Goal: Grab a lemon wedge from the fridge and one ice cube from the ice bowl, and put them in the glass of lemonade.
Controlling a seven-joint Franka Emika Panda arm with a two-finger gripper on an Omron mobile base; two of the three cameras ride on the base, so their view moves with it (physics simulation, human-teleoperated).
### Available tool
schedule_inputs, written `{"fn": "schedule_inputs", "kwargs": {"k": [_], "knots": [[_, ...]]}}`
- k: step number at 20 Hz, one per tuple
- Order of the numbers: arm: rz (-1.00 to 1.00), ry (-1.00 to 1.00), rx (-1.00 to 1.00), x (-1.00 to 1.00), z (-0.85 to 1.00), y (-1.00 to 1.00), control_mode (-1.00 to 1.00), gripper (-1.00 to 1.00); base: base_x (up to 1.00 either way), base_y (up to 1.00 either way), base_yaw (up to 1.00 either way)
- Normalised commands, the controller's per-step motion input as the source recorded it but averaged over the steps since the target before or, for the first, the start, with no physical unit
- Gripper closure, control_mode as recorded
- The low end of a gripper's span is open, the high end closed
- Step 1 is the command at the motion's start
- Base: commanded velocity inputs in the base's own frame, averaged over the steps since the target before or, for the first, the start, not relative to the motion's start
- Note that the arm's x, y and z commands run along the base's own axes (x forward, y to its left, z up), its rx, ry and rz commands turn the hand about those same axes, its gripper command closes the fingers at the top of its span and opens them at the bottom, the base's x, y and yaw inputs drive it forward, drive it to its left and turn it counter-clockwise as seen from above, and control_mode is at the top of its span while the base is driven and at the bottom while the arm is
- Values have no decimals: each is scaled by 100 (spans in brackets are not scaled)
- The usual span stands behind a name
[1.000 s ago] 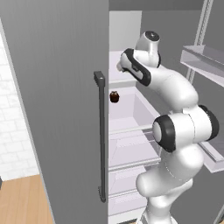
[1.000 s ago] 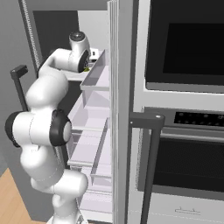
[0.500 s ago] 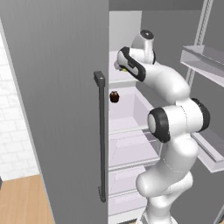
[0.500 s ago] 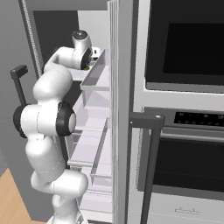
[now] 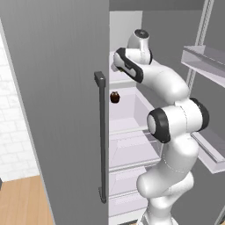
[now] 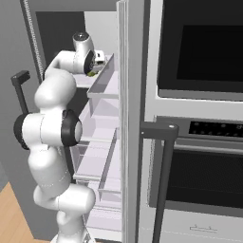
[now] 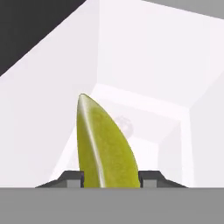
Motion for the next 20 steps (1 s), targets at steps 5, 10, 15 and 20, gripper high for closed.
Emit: {"fn": "schedule_inputs", "kwargs": {"k": [5, 10, 15, 20], "knots": [[-7, -3, 0, -74, -29, -23, -100, 100, 0, 0, 0], [-15, -10, 0, -100, -32, 0, -100, 100, 0, 0, 0], [-21, -16, 0, -100, -7, 0, -100, 100, 0, 0, 0], [-22, -14, 2, -100, 0, -4, -100, 100, 0, 0, 0]]}}
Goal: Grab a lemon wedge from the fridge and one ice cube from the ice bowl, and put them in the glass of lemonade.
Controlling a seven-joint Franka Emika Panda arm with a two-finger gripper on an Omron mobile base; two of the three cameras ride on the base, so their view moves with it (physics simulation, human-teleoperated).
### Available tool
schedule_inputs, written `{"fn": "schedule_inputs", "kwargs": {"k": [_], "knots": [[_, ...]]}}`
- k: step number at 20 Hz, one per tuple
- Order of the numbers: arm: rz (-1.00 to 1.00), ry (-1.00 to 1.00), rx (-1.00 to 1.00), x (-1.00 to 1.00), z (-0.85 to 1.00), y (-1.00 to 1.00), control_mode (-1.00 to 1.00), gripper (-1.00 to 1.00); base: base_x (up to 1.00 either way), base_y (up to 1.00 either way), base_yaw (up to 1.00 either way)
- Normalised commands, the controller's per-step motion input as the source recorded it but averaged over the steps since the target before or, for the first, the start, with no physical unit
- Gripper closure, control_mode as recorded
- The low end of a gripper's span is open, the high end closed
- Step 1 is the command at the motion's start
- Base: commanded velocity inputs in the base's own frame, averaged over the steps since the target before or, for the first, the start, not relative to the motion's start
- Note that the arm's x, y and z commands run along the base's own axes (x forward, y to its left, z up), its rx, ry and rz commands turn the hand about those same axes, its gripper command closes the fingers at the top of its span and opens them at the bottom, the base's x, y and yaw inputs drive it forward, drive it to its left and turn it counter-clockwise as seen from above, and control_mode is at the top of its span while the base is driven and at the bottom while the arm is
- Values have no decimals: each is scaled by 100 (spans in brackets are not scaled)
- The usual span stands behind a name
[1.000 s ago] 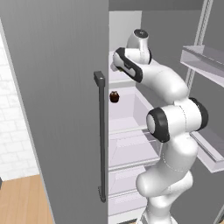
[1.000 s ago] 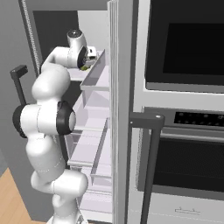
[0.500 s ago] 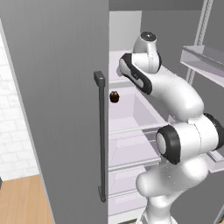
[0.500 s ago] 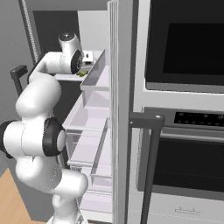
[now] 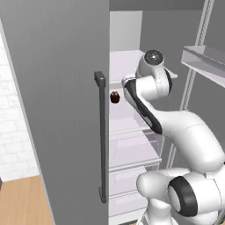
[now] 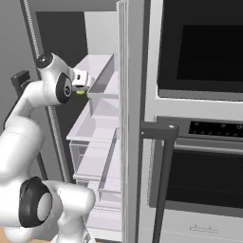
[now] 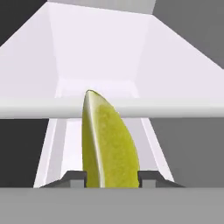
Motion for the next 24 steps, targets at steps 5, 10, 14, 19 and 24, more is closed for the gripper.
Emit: {"fn": "schedule_inputs", "kwargs": {"k": [5, 10, 14, 19, 24], "knots": [[-9, -5, 9, -100, 0, -3, -100, 100, 0, 0, 0], [-1, -2, 12, -100, 0, 0, -100, 100, 0, 0, 0], [-1, -1, 7, -100, 0, -4, -100, 100, 0, 0, 0], [0, -2, 0, -95, 0, 0, -100, 100, 0, 0, 0], [0, 0, 0, -52, 0, 0, 100, 100, -39, 0, 0]]}}
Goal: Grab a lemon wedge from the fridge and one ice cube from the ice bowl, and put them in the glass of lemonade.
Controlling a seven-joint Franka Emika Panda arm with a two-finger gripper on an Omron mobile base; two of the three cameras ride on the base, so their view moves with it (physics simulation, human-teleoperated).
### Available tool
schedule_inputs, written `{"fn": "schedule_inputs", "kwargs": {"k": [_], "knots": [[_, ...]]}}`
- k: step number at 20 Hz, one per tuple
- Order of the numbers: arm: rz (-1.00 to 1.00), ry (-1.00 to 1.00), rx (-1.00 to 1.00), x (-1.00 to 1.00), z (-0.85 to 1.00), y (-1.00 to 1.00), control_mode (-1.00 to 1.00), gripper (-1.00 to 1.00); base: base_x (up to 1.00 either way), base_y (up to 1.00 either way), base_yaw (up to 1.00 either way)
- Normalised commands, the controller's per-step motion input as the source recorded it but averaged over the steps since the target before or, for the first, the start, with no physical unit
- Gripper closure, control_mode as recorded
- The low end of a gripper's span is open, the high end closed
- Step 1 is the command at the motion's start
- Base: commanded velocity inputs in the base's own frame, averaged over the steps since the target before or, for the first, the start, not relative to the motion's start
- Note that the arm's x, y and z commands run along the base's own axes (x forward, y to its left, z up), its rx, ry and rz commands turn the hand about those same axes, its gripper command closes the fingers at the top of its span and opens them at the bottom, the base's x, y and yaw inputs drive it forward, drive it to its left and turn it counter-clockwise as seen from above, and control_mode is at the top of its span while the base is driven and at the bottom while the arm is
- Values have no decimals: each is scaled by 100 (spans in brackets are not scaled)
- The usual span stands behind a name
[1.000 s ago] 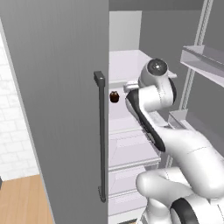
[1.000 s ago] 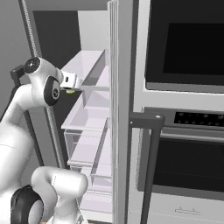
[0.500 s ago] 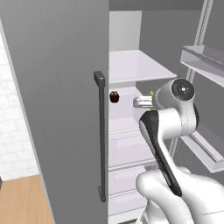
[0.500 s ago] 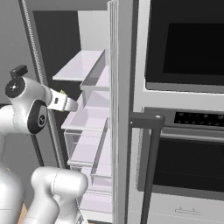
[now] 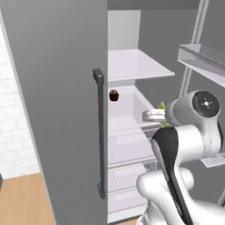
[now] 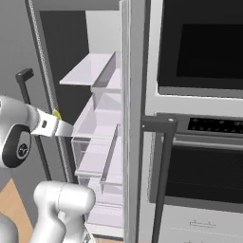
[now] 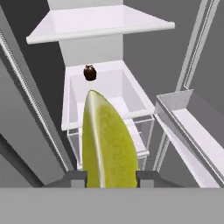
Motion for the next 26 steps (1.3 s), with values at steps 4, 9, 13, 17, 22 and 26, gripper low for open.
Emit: {"fn": "schedule_inputs", "kwargs": {"k": [4, 9, 13, 17, 22, 26], "knots": [[0, 0, 0, 0, 0, 0, 100, 100, -100, 1, 0], [0, 0, 0, 0, 0, 0, 100, 100, -100, -7, 0], [0, 0, 0, 0, 0, 0, 100, 100, -92, -92, 0], [0, 0, 0, 0, 0, 0, 100, 100, -54, -100, -2], [0, 0, 0, 0, 0, 0, 100, 100, -10, -100, -14], [0, 0, 0, 0, 0, 0, 100, 100, 34, -100, -19]]}}
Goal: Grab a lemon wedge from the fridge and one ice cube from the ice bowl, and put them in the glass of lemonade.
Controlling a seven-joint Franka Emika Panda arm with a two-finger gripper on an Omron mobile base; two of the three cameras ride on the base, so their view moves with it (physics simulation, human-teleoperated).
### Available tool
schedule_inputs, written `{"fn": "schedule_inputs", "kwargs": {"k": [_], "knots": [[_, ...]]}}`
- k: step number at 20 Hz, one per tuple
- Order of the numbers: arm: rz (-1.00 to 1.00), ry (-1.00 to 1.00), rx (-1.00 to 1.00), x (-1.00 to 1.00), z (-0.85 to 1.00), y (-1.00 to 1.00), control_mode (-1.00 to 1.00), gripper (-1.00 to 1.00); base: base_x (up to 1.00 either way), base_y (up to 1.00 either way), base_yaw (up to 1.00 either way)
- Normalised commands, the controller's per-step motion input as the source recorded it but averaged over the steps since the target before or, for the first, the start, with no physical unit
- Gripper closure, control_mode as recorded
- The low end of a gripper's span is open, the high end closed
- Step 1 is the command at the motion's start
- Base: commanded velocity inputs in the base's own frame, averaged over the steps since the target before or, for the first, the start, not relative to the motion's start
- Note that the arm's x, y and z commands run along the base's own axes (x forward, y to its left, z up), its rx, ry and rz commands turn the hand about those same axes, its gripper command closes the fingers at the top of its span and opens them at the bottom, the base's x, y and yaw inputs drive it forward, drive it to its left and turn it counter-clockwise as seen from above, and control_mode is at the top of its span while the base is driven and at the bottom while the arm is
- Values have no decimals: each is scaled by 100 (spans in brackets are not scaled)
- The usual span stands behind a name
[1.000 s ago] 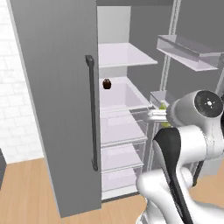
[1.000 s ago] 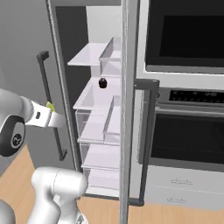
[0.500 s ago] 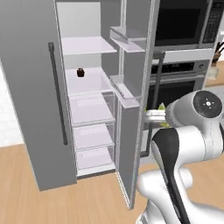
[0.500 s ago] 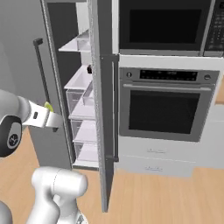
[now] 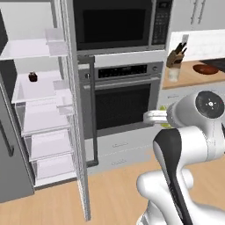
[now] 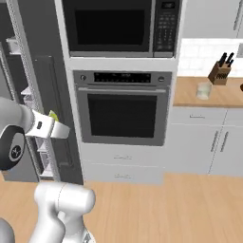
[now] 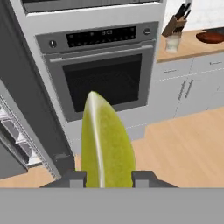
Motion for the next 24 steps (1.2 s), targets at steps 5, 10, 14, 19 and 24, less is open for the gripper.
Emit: {"fn": "schedule_inputs", "kwargs": {"k": [5, 10, 14, 19, 24], "knots": [[0, 0, 0, 0, 0, 0, 100, 100, 75, -100, -20], [0, 0, 0, 0, 0, 0, 100, 100, 94, -100, -28], [0, 0, 0, 0, 0, 0, 100, 100, 100, -100, -23], [0, 0, 0, 0, 0, 0, 100, 100, 95, -100, -3], [0, 0, 0, 0, 0, 0, 100, 100, 75, -100, 31]]}}
